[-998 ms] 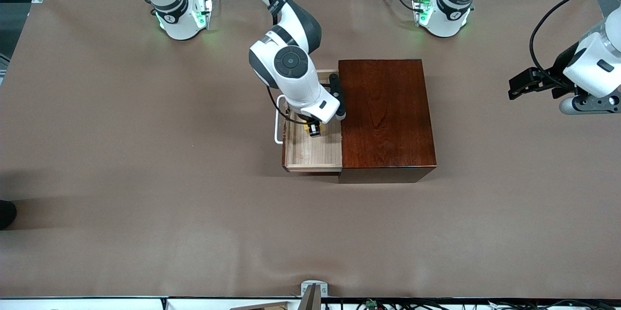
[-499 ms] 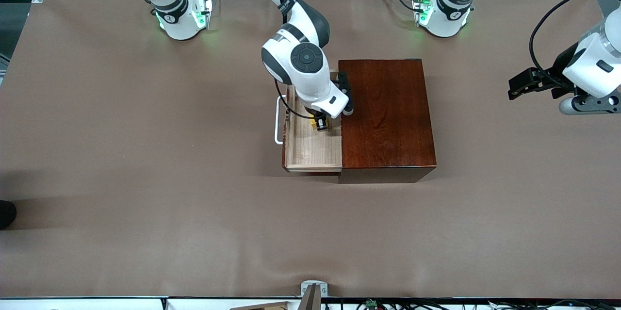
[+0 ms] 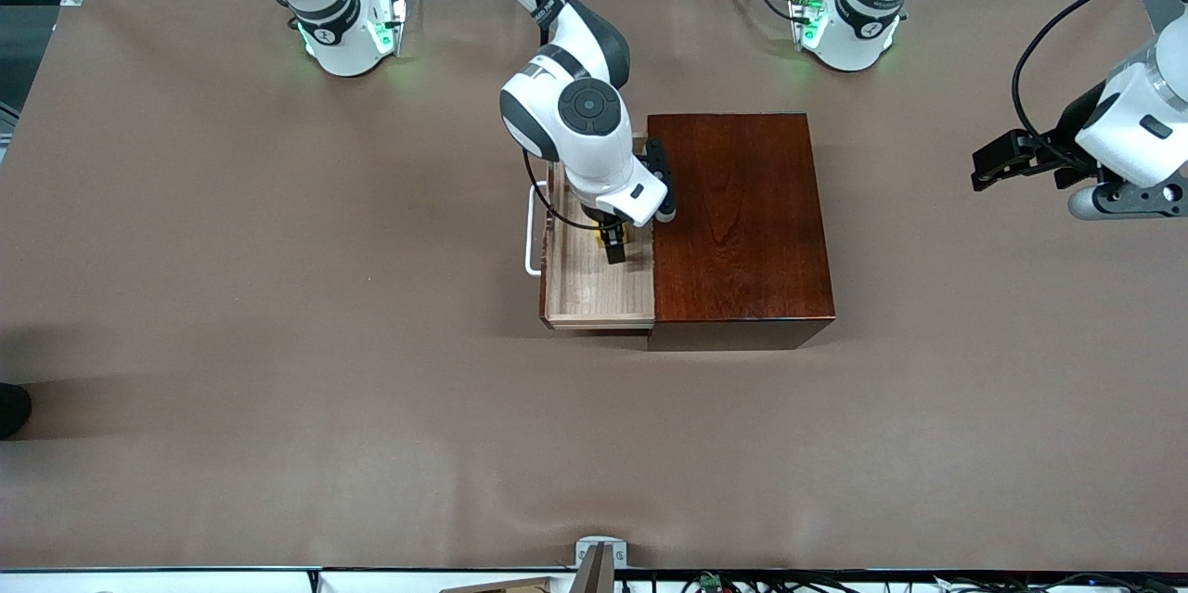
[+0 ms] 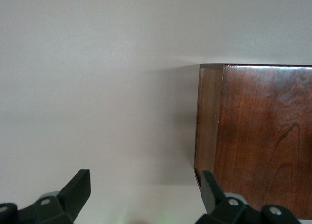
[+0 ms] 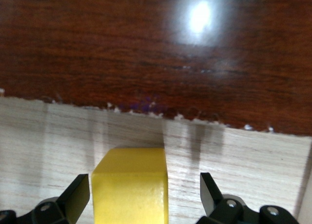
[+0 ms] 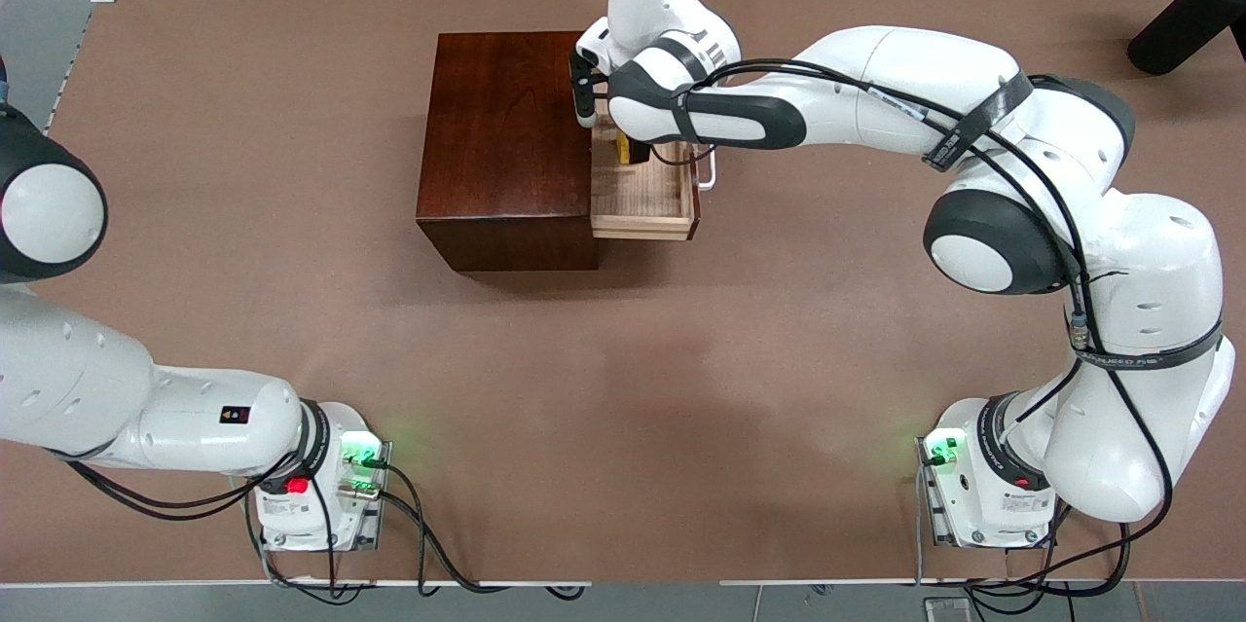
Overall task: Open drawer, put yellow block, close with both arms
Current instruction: 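Open the right gripper and lift it away from the drawer, then move the left gripper above the drawer front while the right gripper retracts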
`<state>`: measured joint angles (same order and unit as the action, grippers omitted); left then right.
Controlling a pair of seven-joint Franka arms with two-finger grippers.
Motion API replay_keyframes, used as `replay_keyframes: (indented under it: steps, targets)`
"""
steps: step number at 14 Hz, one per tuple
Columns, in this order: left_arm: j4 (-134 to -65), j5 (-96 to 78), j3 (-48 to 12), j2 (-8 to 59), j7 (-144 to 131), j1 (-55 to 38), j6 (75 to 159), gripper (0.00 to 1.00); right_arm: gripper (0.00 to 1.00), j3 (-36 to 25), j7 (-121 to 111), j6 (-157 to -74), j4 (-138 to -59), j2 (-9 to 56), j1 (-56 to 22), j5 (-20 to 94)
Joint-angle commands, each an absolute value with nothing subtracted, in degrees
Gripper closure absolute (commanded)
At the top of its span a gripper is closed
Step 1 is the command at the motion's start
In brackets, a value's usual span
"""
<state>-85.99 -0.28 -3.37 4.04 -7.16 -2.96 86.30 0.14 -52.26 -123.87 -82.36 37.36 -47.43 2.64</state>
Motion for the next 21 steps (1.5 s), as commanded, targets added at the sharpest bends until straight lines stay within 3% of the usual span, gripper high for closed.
replay_keyframes:
  steps: [1, 7, 13, 21]
  targets:
    - [-86.8, -1.1, -3.4, 3.3, -6.2, -2.8, 87.0, 0.0, 0.0, -0.1, -51.3, -122.4, -82.4, 34.2, -47.5, 1.8]
    - [-86.8, -1.1, -3.5, 3.3, -6.2, -2.8, 87.0, 0.0, 0.0, -0.2, -51.7, -113.5, -82.4, 28.4, -44.8, 1.8]
    - [-85.6, -1.4, -4.4, 3.9, -6.2, -4.0, 87.2, 0.0, 0.0, -0.1, -51.8, -107.2, -82.8, 22.5, -32.4, 2.5]
    - [-81.1, -0.8, -11.4, 7.0, -7.1, -6.4, 89.9, 0.0, 0.0, -0.4, -45.7, -102.5, -83.1, 18.8, -18.2, 2.1]
